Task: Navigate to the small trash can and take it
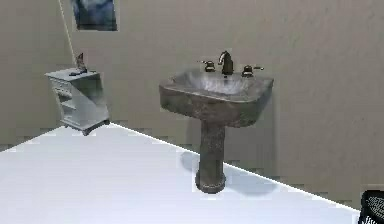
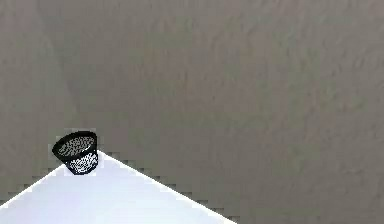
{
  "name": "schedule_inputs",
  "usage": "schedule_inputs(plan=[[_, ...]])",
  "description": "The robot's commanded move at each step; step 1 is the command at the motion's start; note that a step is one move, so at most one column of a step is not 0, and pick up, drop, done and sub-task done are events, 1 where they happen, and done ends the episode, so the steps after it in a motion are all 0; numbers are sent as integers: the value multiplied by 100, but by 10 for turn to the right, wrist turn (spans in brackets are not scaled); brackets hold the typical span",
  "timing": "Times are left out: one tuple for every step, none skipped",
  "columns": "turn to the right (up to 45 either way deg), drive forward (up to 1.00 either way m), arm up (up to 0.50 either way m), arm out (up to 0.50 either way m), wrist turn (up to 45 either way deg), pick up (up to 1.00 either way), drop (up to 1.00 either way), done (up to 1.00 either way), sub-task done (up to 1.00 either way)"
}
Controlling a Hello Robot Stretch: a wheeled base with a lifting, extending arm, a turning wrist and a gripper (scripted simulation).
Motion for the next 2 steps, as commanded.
schedule_inputs(plan=[[390,0,0,0,0,0,0,0,0],[0,75,0,0,0,0,0,0,0]])
